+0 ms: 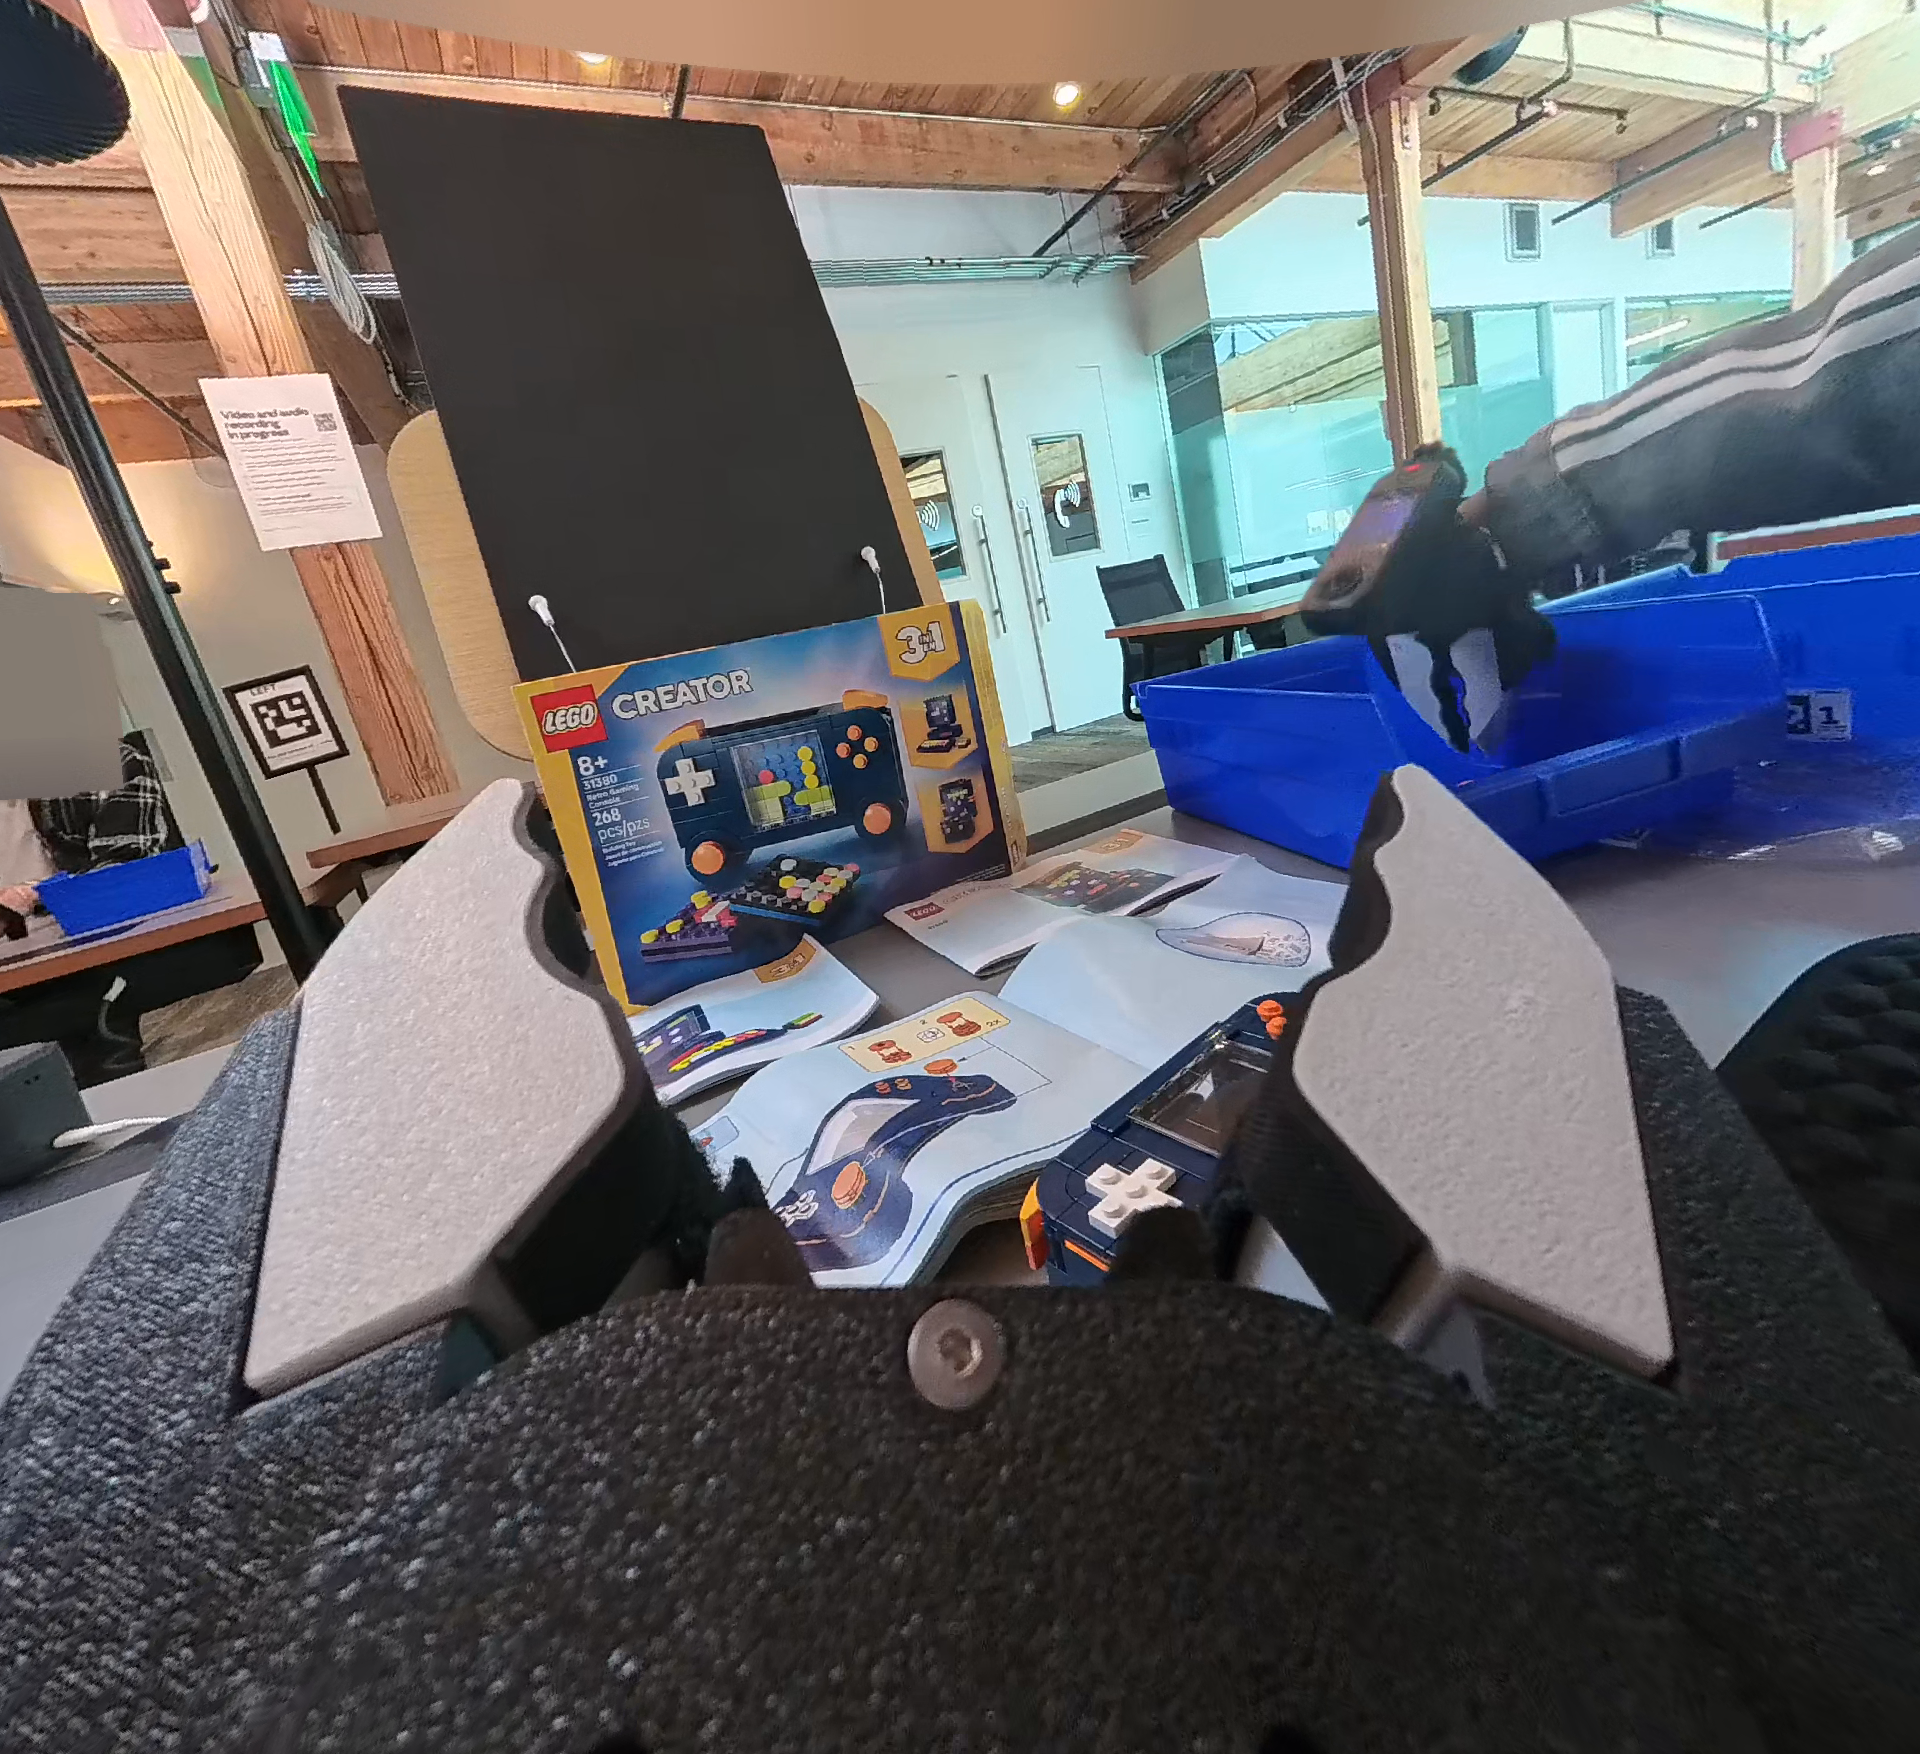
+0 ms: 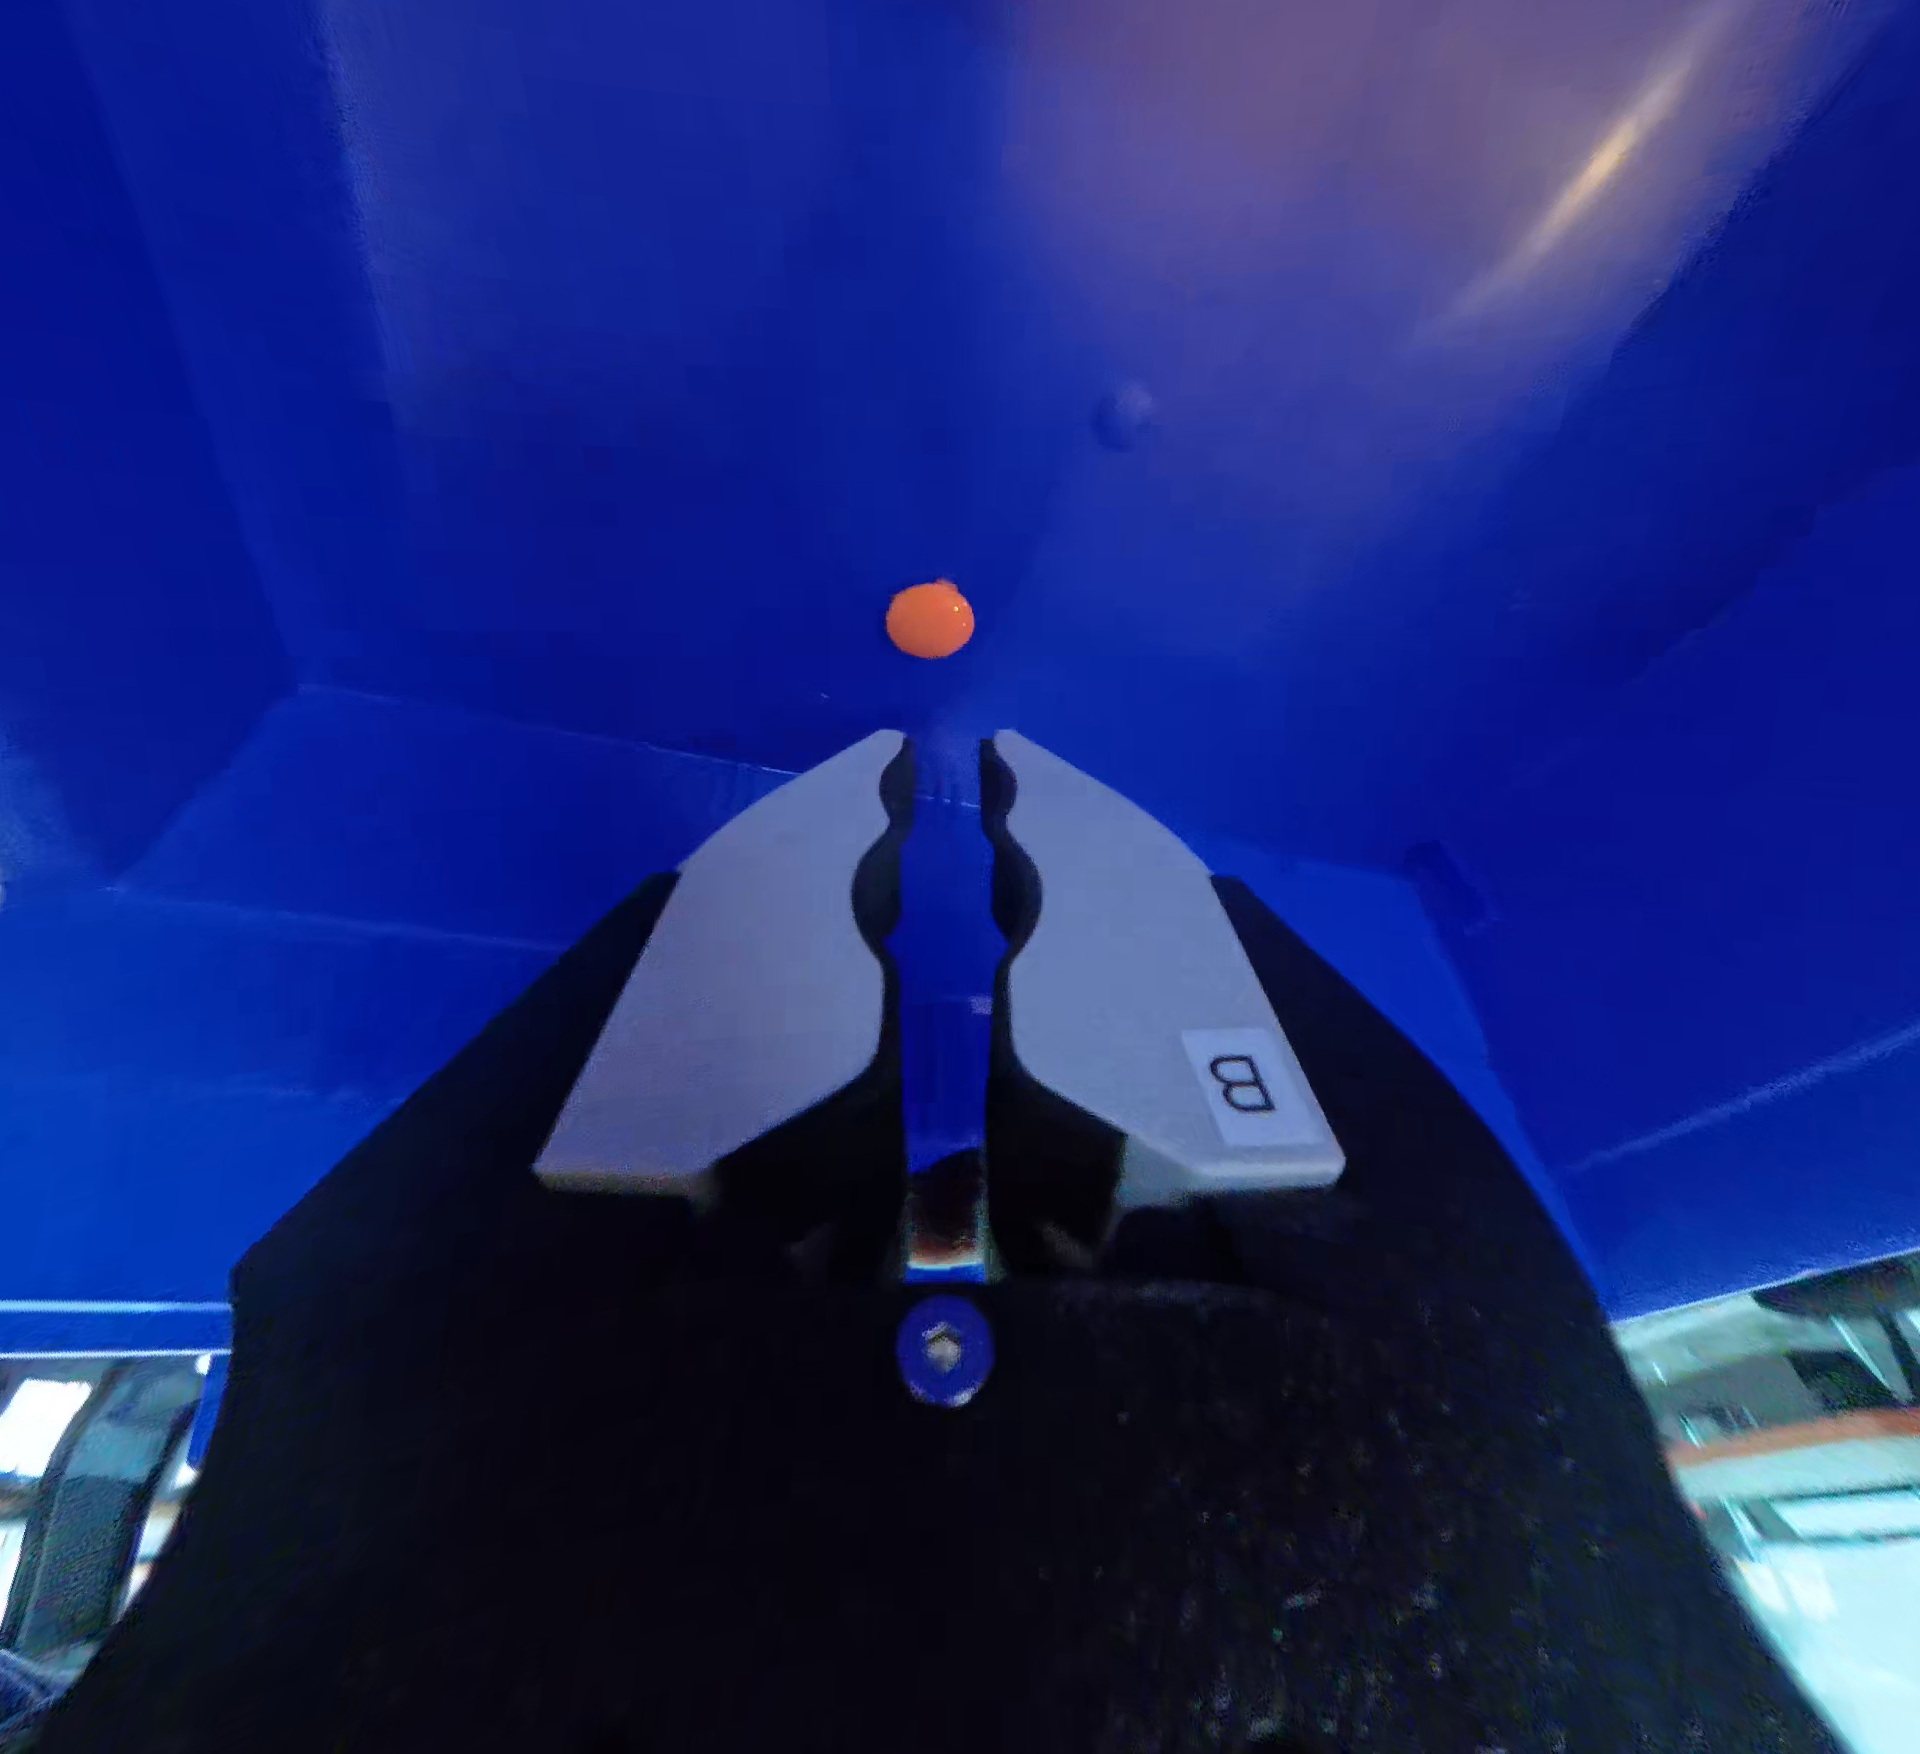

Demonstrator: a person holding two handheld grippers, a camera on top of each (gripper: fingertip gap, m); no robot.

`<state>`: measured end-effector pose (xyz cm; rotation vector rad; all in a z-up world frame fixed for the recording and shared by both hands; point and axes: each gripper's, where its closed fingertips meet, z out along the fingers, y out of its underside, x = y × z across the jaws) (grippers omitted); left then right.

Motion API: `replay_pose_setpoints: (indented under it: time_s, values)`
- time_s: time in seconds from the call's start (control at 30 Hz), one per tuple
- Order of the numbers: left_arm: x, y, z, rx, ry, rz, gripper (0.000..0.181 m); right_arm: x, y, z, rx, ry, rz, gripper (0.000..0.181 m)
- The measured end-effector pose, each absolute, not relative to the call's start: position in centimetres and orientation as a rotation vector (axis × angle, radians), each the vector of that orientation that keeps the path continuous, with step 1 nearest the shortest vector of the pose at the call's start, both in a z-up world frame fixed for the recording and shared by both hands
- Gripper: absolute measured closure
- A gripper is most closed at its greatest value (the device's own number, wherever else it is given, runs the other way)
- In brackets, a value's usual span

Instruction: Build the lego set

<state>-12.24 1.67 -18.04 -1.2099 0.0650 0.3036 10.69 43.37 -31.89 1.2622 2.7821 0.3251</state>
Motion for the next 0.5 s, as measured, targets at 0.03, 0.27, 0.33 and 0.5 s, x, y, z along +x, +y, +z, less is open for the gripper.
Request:
replay_pose_setpoints:
  time_s: [0.03, 0.27, 0.33, 0.5]
  values:
    - [-12.2, 1.7, -18.0, -1.21, 0.066, 0.302, 0.041, 10.5, 43.0, -31.6, 1.274, 2.793, 0.28, 0.166]
    - [-12.1, 1.8, -18.2, -1.217, 0.079, 0.312, 0.041, 10.8, 42.4, -33.2, 1.185, 2.791, 0.324, 0.152]
    - [-12.1, 1.8, -18.2, -1.217, 0.08, 0.312, 0.041, 10.7, 42.6, -33.7, 1.192, 2.793, 0.355, 0.152]
    - [-12.1, 1.9, -18.2, -1.221, 0.08, 0.31, 0.041, 10.3, 42.1, -33.9, 1.187, 2.834, 0.324, 0.167]
